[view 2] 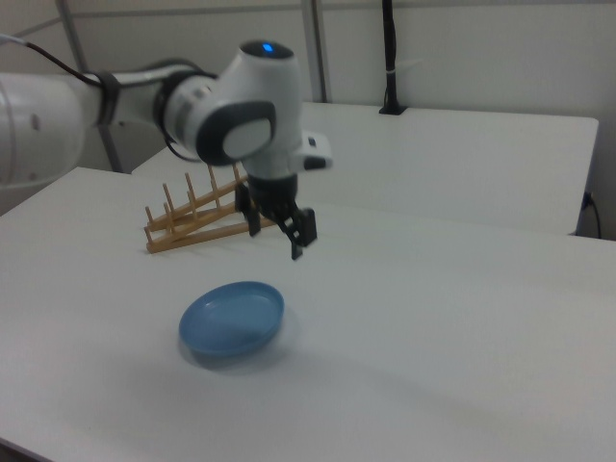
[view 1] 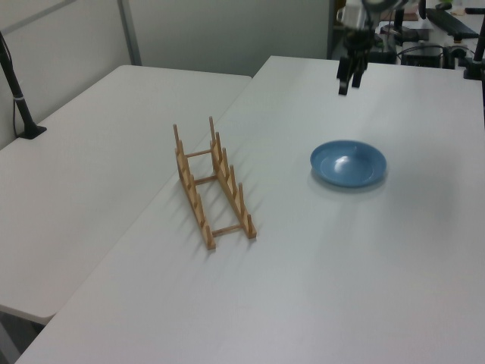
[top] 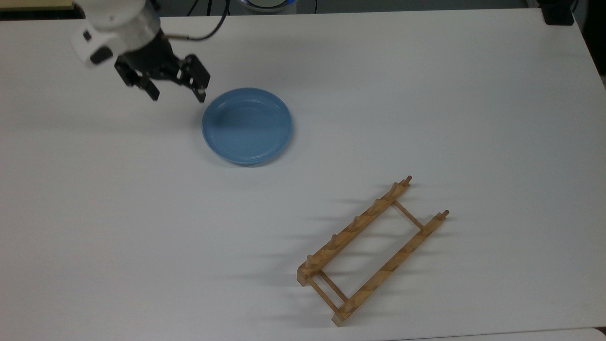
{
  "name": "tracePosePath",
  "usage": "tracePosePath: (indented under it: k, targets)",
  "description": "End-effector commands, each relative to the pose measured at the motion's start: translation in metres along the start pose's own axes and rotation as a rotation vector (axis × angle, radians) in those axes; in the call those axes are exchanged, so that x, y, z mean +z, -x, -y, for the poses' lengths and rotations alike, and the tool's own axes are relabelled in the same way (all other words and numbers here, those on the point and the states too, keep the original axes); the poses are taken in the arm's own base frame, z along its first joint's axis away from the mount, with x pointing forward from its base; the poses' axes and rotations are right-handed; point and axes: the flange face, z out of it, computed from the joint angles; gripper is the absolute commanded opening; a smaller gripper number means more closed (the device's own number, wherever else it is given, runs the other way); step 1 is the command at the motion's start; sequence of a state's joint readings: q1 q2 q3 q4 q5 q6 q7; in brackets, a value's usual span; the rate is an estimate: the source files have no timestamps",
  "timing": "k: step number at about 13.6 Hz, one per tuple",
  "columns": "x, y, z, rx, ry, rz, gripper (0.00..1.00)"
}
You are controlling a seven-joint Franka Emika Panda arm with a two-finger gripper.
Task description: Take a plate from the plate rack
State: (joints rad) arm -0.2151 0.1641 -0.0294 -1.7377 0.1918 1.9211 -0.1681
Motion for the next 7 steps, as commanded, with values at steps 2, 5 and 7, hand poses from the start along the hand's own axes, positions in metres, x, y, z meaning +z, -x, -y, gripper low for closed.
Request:
tracePosePath:
  k: [2,5,7]
  targets:
    - [-0.083,0.029,0.055,0.069,-0.014,0.009,1.0]
    - [-0.131,0.044,0.072,0.125,-0.018,0.018,1.0]
    - [-0.156,0.061,0.086,0.142,-0.025,-0.005,1.0]
